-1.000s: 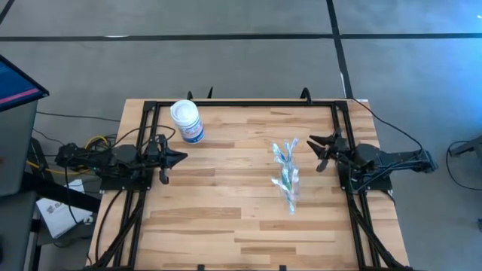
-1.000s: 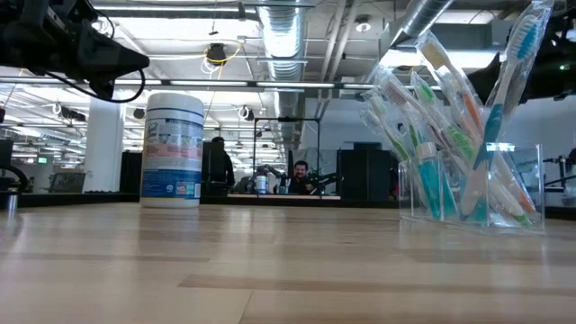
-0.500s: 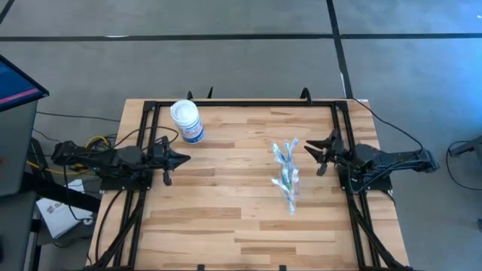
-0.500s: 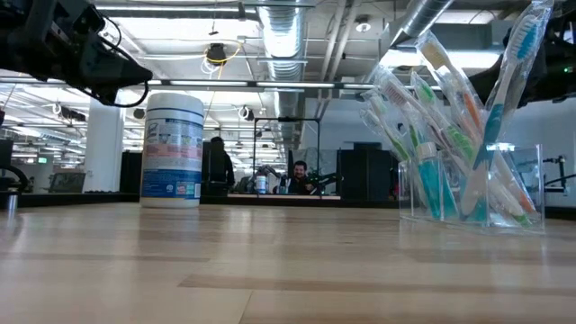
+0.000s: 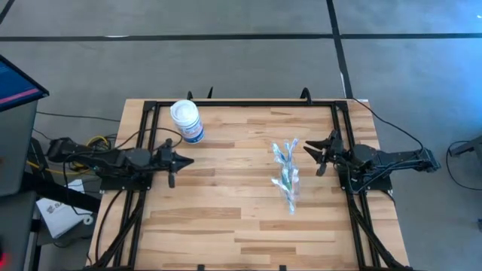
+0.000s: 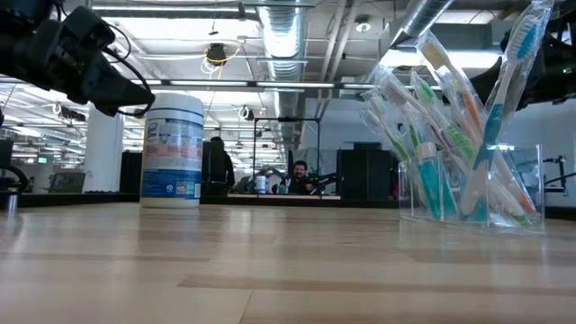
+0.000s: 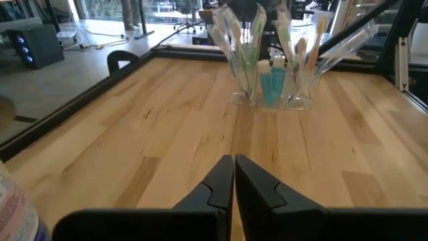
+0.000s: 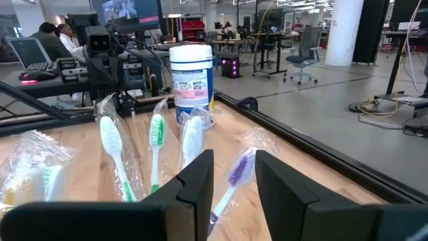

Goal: Pick & Place toothbrushing station
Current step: Return to Home Position

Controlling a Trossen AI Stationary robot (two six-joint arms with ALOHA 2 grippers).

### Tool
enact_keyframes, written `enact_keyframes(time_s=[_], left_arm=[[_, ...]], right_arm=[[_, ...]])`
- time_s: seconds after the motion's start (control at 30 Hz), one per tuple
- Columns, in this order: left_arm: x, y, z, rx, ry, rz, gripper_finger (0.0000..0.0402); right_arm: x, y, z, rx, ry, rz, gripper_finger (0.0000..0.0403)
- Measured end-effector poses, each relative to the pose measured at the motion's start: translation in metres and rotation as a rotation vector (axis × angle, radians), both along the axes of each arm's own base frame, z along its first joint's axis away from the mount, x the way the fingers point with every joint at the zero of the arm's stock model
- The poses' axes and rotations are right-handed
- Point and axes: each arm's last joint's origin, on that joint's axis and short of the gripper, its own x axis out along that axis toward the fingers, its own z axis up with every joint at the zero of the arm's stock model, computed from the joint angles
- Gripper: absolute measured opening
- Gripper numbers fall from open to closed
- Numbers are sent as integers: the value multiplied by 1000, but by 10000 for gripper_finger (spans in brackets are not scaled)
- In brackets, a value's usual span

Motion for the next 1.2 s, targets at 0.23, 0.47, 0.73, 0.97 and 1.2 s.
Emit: enact_keyframes(time_s=[0.23,0.47,0.73,0.97,1.2], left_arm=[[3,0,-3,4,28,-2,10],[3,-1,-3,5,35,-2,15],[2,0,-4,1,5,2,16],[0,0,-25,-2,-11,2,15],[-3,0,-20,-20,-76,-5,17]], right_arm=[[0,0,0,0,0,-1,102],[0,0,0,0,0,-2,102],[0,0,0,0,0,-2,102],[0,0,0,0,1,-2,102],[0,0,0,0,-1,-2,102]])
